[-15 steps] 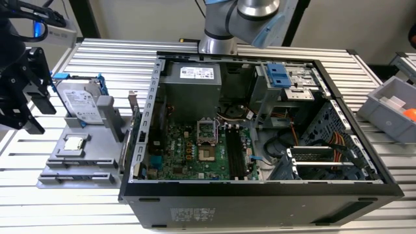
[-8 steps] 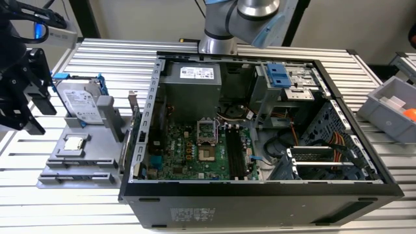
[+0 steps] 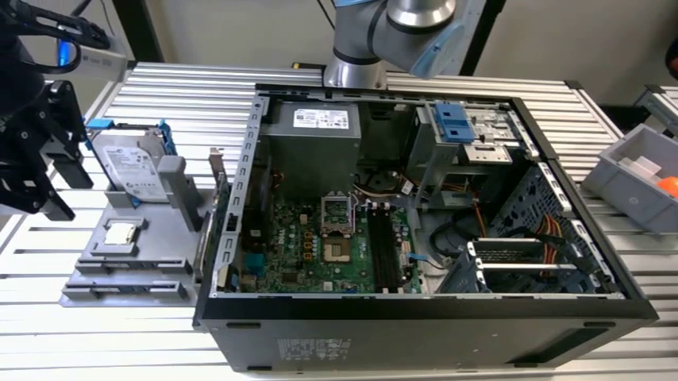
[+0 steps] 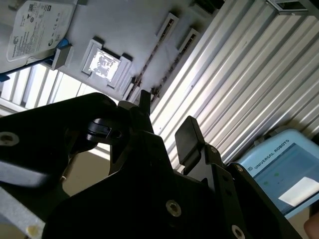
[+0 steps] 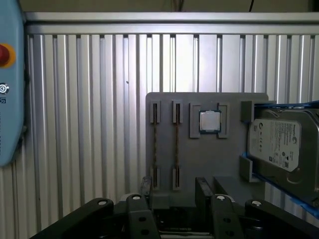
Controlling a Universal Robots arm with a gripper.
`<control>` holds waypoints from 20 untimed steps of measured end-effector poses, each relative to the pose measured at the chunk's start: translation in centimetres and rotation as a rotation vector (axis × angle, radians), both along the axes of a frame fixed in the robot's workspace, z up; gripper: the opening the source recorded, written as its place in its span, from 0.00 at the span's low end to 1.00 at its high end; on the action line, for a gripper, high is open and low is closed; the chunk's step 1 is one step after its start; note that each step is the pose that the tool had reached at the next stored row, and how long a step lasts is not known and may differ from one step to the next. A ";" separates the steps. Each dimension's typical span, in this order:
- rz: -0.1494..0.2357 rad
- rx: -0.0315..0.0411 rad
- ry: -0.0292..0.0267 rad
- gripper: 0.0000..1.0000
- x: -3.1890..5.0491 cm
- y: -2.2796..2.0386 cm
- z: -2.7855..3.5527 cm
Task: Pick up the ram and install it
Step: 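Pick up the ram and move it above insertion slot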
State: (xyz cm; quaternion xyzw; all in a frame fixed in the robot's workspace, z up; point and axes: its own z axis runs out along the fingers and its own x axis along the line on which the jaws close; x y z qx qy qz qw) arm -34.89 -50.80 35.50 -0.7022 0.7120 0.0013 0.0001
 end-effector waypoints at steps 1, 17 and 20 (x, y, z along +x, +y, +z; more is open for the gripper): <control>0.000 0.0000 0.0000 1.00 0.00 0.00 -0.02; 0.000 0.0000 0.0000 1.00 0.00 0.00 -0.38; 0.000 0.0000 0.0000 1.00 0.00 0.00 -0.44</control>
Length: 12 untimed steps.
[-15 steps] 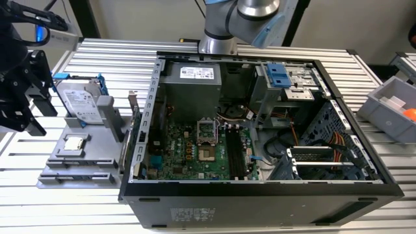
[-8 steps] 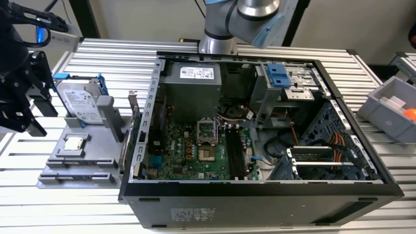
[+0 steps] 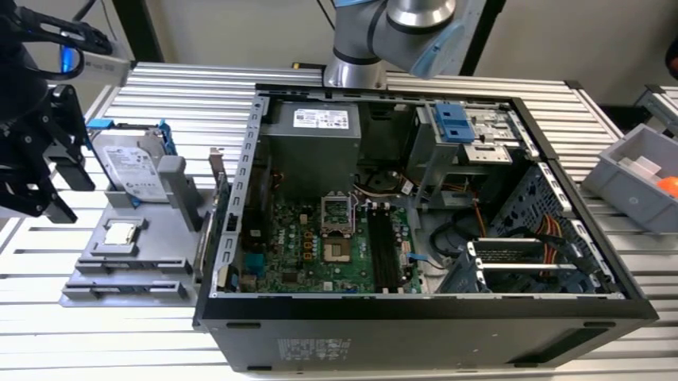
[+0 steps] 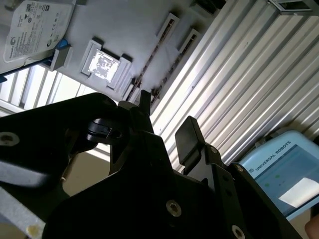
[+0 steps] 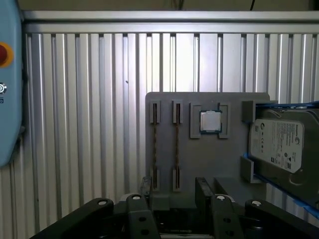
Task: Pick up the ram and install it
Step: 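Pick up the ram and move it above insertion slot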
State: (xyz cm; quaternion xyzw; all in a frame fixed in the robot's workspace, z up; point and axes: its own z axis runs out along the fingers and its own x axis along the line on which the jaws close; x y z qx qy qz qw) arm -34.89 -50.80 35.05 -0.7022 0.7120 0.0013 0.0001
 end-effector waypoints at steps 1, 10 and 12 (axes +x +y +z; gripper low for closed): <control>0.000 0.0000 0.0000 1.00 0.00 0.00 -0.02; 0.000 -0.0003 0.0000 1.00 0.00 0.00 -0.23; 0.000 -0.0004 0.0000 1.00 0.00 0.00 -0.29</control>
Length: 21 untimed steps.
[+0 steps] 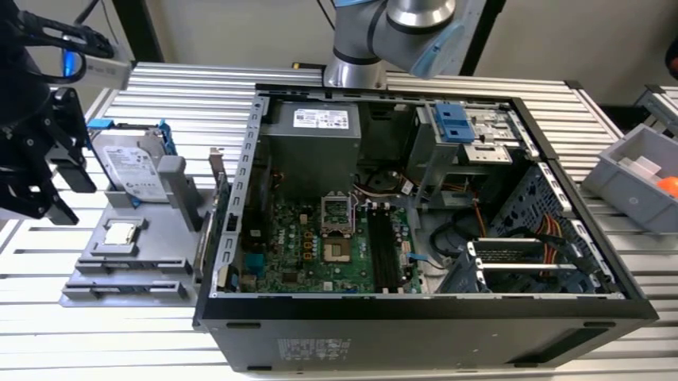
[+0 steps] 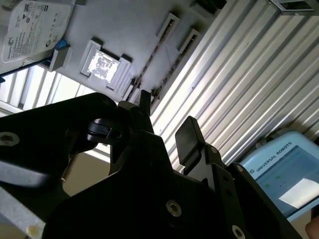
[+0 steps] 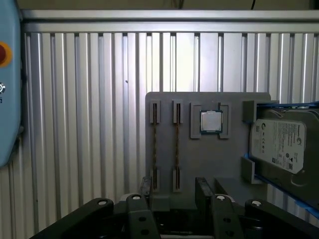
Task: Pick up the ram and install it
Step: 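Pick up the ram and move it above insertion slot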
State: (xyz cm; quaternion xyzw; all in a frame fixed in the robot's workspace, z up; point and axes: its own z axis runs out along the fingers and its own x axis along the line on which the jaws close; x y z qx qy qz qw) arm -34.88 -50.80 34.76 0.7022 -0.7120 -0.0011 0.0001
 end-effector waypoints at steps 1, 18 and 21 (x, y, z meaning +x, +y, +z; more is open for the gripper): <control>0.000 -0.0001 0.0000 1.00 0.00 0.00 -0.03; 0.000 -0.0029 0.0001 1.00 0.00 0.00 -0.51; 0.000 -0.0032 0.0000 1.00 0.00 0.00 -0.57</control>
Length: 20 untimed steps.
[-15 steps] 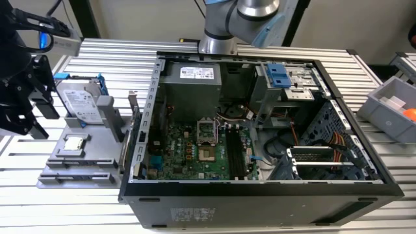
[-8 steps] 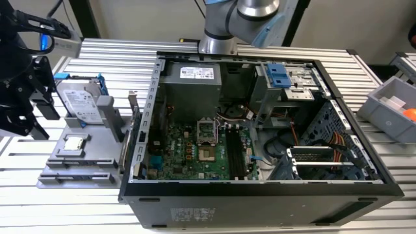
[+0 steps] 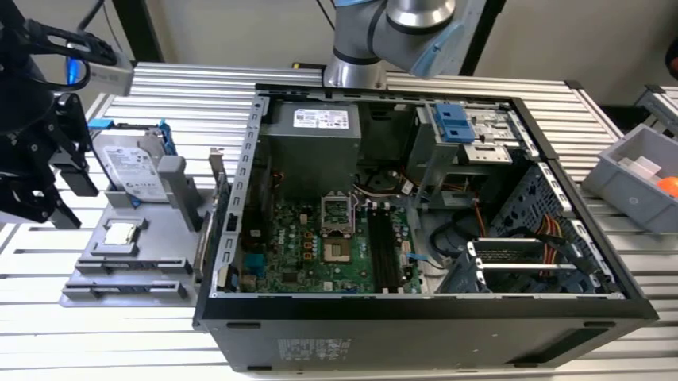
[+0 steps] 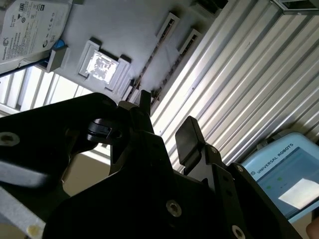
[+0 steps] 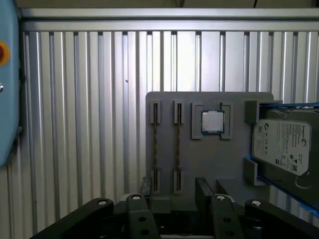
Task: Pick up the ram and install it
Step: 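Pick up the ram and move it above insertion slot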
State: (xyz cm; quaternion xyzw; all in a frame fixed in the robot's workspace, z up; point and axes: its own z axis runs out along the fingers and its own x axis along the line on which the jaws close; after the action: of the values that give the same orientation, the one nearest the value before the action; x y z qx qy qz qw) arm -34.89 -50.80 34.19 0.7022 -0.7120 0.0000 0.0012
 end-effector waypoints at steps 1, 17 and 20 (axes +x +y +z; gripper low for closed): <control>0.000 -0.0001 0.0000 1.00 0.00 0.00 -0.02; 0.000 -0.0012 -0.0001 1.00 0.00 0.00 -0.42; 0.000 -0.0014 0.0001 1.00 0.00 0.00 -0.53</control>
State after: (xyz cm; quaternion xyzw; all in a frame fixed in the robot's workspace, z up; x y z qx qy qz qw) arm -34.89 -50.80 33.66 0.7022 -0.7119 0.0004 0.0017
